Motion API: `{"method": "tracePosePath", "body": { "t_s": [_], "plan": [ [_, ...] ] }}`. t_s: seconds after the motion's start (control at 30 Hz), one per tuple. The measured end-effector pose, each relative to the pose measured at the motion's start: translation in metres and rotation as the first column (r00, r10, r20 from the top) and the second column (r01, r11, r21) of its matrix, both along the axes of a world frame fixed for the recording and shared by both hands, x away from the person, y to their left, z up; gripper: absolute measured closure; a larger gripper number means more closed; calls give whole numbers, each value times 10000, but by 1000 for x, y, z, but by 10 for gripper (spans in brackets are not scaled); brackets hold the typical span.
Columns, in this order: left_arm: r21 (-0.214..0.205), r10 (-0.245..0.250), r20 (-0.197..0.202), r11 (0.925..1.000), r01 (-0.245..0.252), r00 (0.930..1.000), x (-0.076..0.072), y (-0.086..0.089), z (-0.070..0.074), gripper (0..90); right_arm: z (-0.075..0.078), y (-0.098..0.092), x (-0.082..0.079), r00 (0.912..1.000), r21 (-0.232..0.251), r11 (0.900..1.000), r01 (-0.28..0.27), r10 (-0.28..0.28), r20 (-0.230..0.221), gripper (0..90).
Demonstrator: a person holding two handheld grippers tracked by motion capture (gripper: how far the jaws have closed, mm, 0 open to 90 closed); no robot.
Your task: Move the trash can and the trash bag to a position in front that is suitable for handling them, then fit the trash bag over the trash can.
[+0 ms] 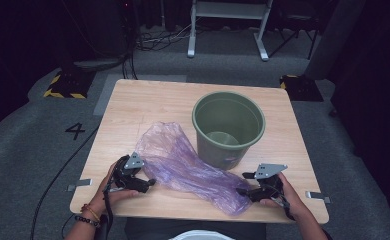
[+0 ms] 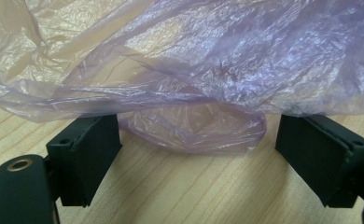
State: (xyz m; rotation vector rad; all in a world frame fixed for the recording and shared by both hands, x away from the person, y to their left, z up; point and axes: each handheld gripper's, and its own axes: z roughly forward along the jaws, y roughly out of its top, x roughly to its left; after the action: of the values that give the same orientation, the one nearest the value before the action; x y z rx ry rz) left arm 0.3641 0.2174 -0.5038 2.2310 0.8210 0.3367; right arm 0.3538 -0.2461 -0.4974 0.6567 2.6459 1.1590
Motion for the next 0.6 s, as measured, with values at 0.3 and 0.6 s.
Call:
{"method": "tracePosePath", "body": {
  "t_s": [0.3, 0.6],
  "plan": [
    [-9, -4, -9, 10000, 4, 10000, 0, 0, 0, 135, -1, 5, -4, 9996, 82, 9999, -60, 58, 262, 742],
    [-20, 38, -4, 10000, -38, 10000, 0, 0, 0, 135, 1, 13, -4, 9973, -34, 10000, -16, 18, 729, 877]
  ]
}}
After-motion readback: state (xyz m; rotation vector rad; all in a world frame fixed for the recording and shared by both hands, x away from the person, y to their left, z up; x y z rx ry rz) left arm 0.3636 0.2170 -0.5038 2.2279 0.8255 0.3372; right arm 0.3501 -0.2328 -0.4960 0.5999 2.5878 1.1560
